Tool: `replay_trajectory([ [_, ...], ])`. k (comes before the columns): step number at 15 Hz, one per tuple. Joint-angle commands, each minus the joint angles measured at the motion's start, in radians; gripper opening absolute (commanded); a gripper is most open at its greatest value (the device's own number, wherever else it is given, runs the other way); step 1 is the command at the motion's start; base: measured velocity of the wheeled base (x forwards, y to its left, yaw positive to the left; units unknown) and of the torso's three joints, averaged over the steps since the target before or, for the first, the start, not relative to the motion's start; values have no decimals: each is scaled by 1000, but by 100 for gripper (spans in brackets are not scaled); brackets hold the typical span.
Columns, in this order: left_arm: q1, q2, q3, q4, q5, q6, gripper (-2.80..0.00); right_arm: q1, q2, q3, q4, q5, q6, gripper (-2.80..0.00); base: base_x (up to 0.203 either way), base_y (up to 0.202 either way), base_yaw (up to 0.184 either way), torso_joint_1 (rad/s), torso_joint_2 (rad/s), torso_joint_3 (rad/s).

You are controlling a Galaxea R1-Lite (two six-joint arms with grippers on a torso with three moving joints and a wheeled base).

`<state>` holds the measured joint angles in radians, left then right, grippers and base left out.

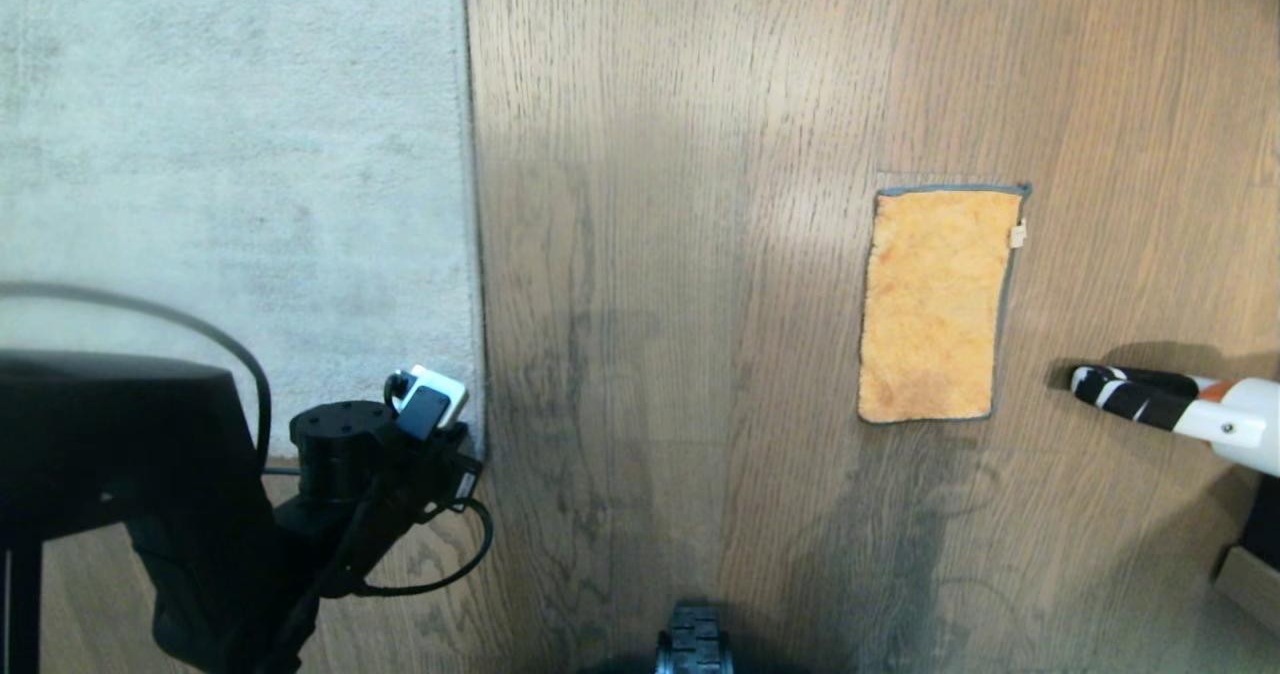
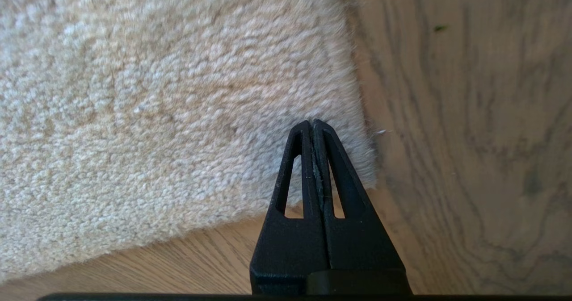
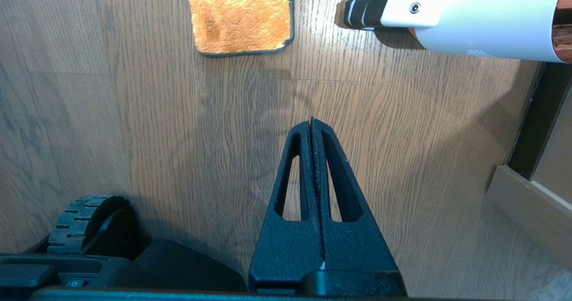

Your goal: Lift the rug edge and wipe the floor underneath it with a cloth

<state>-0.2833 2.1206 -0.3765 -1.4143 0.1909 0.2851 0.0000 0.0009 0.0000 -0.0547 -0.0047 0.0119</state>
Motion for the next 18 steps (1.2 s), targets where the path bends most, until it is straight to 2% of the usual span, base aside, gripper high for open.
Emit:
replay_trajectory([
  [1, -10, -19, 11, -6, 4, 0, -280, 0, 1, 0, -1, 0, 0, -280, 0, 0, 0, 0, 0, 0],
  [3, -22, -33, 19, -3, 5, -3, -280, 0, 1, 0, 1, 0, 0, -280, 0, 0, 0, 0, 0, 0],
  [4, -28, -37, 25, -3, 5, -10, 0, 0, 1, 0, -1, 0, 0, -280, 0, 0, 0, 0, 0, 0],
  [8, -57, -77, 86, 0, 8, -24, 0, 0, 1, 0, 0, 0, 0, -280, 0, 0, 0, 0, 0, 0],
  [14, -57, -85, 200, -3, 18, -22, 0, 0, 1, 0, 0, 0, 0, -280, 0, 0, 0, 0, 0, 0],
  [18, -51, -21, 197, -11, 41, -14, 0, 0, 1, 0, -1, 0, 0, -280, 0, 0, 0, 0, 0, 0],
])
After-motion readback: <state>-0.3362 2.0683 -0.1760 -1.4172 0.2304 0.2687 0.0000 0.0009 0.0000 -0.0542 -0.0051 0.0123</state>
